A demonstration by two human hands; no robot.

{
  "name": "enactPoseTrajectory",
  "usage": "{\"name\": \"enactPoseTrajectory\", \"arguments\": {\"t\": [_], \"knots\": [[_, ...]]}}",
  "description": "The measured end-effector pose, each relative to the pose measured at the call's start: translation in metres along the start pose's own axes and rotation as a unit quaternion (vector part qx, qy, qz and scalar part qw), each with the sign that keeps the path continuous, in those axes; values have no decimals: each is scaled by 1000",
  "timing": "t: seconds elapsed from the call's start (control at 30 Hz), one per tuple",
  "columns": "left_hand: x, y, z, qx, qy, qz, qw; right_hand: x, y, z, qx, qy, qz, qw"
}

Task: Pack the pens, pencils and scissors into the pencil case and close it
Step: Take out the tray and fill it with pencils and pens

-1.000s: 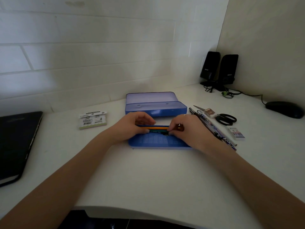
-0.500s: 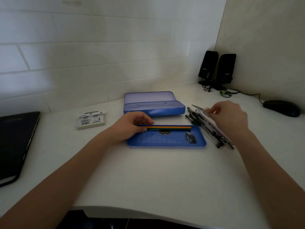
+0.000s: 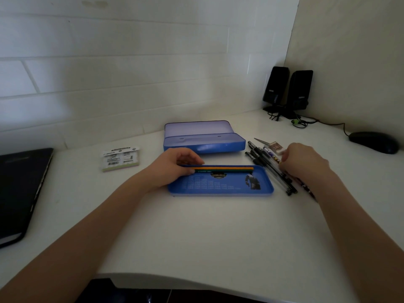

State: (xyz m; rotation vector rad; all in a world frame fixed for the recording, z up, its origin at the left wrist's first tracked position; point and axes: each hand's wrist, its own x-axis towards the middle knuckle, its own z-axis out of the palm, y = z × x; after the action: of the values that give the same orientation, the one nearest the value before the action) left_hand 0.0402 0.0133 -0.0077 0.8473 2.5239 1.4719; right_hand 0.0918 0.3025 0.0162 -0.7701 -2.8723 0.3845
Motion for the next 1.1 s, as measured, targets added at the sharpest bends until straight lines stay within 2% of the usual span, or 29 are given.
{"name": "enactPoseTrajectory", "arguments": {"t": [0.4, 0.5, 0.63, 0.7, 0.83, 0.97, 1.1], "knots": [[0, -1, 0, -4, -2, -1, 1000, -14, -5, -13, -70, 11, -8, 997], [-1, 0, 0, -6, -2, 0, 1000, -17, -5, -16, -51, 7, -10, 999], [-1, 1, 0, -11, -3, -2, 1000, -19, -10, -17, 9, 79, -24, 997], [-1, 1, 0, -12, -4, -3, 1000, -18, -13, -17, 62, 92, -48, 993], [-1, 0, -1, -14, -5, -7, 1000, -23, -22, -20, 203, 16, -160, 966], [-1, 2, -2, -17, -13, -12, 1000, -34, -31, -19, 207, -85, -275, 935], [-1, 3, -3, -21, -22, -20, 999, -37, -33, -10, 173, -144, -336, 915]]}}
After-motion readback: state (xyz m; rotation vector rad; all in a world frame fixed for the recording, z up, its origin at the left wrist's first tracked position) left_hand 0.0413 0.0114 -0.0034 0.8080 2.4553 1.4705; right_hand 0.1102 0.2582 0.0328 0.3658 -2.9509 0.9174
